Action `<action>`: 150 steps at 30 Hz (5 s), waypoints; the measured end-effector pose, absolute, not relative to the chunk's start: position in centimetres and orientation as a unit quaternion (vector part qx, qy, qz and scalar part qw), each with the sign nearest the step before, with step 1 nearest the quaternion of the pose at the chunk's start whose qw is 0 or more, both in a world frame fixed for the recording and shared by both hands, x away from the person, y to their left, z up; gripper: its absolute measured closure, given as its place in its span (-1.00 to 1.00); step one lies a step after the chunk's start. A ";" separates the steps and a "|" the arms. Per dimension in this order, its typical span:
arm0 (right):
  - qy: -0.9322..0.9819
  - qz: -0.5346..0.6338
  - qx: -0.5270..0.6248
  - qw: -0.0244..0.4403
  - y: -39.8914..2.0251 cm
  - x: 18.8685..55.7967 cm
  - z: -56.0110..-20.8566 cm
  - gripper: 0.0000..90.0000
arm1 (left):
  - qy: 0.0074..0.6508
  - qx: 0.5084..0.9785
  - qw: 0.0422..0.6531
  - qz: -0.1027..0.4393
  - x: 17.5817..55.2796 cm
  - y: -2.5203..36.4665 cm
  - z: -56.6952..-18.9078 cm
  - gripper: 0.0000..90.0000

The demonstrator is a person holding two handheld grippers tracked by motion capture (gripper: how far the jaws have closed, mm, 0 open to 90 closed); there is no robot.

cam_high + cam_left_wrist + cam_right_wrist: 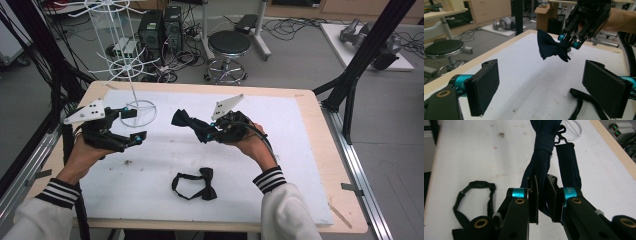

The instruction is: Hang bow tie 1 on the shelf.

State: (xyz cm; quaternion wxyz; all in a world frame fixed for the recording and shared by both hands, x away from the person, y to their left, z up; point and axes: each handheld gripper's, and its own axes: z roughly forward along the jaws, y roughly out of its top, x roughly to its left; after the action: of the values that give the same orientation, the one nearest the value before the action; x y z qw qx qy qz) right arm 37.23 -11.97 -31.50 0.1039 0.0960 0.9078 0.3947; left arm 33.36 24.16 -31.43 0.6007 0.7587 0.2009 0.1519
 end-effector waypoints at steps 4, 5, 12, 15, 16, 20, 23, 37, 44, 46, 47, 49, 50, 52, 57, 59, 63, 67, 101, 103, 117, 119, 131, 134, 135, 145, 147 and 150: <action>0.905 0.404 0.079 0.104 -11.9 36.5 -31.3 0.81 | 0.183 0.770 0.594 0.142 33.7 22.8 -30.6 -0.67; 0.905 0.404 0.076 0.105 -11.9 36.4 -31.3 0.81 | 0.177 0.775 0.591 0.138 33.8 22.2 -30.3 -0.67; 0.899 0.423 0.061 0.099 -12.3 35.8 -31.8 0.81 | 0.160 0.796 0.572 0.117 34.1 20.1 -29.9 -0.65; 0.896 0.431 0.044 0.099 -12.6 35.3 -32.1 0.81 | 0.155 0.806 0.562 0.099 34.5 18.9 -30.1 -0.65; 0.896 0.432 0.043 0.099 -12.6 35.2 -32.1 0.81 | 0.155 0.806 0.562 0.099 34.5 18.9 -30.1 -0.65; 0.892 0.439 0.034 0.099 -12.6 34.9 -32.0 0.81 | 0.149 0.813 0.556 0.086 34.7 17.6 -30.3 -0.58; 0.890 0.443 0.028 0.098 -12.6 34.7 -31.8 0.81 | 0.140 0.818 0.552 0.078 34.8 17.0 -30.4 -0.55; 0.893 0.439 0.011 0.102 -12.2 34.3 -31.8 0.80 | 0.120 0.822 0.555 0.036 35.3 16.3 -30.7 -0.01; 0.894 0.435 0.007 0.102 -12.0 34.3 -31.9 0.80 | 0.108 0.822 0.558 0.023 35.2 16.3 -30.7 0.32; 0.895 0.435 0.008 0.102 -12.0 34.3 -31.9 0.80 | 0.108 0.827 0.552 0.022 35.2 16.4 -30.7 0.41; 0.895 0.435 0.008 0.103 -12.0 34.3 -31.9 0.80 | 0.108 0.827 0.552 0.022 35.2 16.4 -30.7 0.44; 0.895 0.434 0.008 0.104 -12.0 34.4 -31.9 0.80 | 0.111 0.825 0.554 0.019 35.2 16.4 -30.8 0.53; 0.895 0.434 0.008 0.105 -12.0 34.4 -31.9 0.80 | 0.112 0.825 0.554 0.018 35.2 16.4 -30.8 0.57; 0.895 0.434 0.011 0.106 -12.0 34.4 -31.9 0.80 | 0.113 0.825 0.554 0.017 35.1 16.4 -30.7 0.66; 0.893 0.436 0.015 0.109 -12.0 34.5 -31.9 0.80 | 0.116 0.826 0.552 0.012 35.0 16.5 -30.7 0.76; 0.894 0.435 0.015 0.107 -12.0 34.5 -31.9 0.80 | 0.117 0.826 0.551 0.015 34.9 16.4 -30.7 0.77; 0.892 0.440 0.019 0.107 -12.0 34.6 -31.9 0.79 | 0.119 0.824 0.554 0.018 34.9 16.5 -30.6 0.77; 0.891 0.440 0.019 0.106 -12.0 34.6 -31.9 0.79 | 0.119 0.824 0.554 0.020 34.8 16.5 -30.6 0.77; 0.811 0.542 0.168 0.138 -17.9 33.3 -32.5 -0.78 | 0.137 0.793 0.584 0.108 33.8 18.9 -29.4 0.78; 0.798 0.557 0.180 0.142 -18.7 33.1 -32.6 -0.78 | 0.141 0.788 0.588 0.119 33.7 19.3 -29.3 0.78; 0.781 0.572 0.203 0.150 -20.5 32.8 -33.0 -0.78 | 0.163 0.760 0.603 0.178 33.2 22.0 -28.3 0.78; 0.779 0.573 0.204 0.150 -20.5 32.7 -33.0 -0.78 | 0.166 0.757 0.605 0.184 33.2 22.4 -28.0 0.78; 0.774 0.577 0.209 0.155 -20.9 32.5 -33.0 -0.78 | 0.190 0.724 0.625 0.221 33.2 24.7 -26.9 0.78; 0.772 0.579 0.211 0.155 -21.1 32.3 -33.2 -0.78 | 0.195 0.717 0.630 0.224 33.3 25.1 -26.7 0.78; 0.771 0.579 0.216 0.155 -21.3 32.2 -33.4 -0.78 | 0.198 0.715 0.633 0.224 33.4 25.2 -26.6 0.78; 0.765 0.583 0.228 0.154 -22.3 31.9 -34.1 -0.78 | 0.210 0.703 0.634 0.244 34.3 26.2 -25.9 0.78; 0.763 0.585 0.226 0.153 -22.4 31.9 -34.0 -0.78 | 0.212 0.700 0.635 0.249 34.4 26.5 -25.8 0.78; 0.763 0.586 0.228 0.151 -22.5 31.9 -34.0 -0.78 | 0.218 0.696 0.635 0.255 34.7 26.8 -25.7 0.78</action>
State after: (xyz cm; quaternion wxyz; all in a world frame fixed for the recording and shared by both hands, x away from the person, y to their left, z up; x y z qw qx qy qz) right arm 31.87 -22.47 -34.02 0.1514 0.2279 0.7631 0.5856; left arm 34.66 26.84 -25.67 0.6351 0.6958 0.2176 0.2552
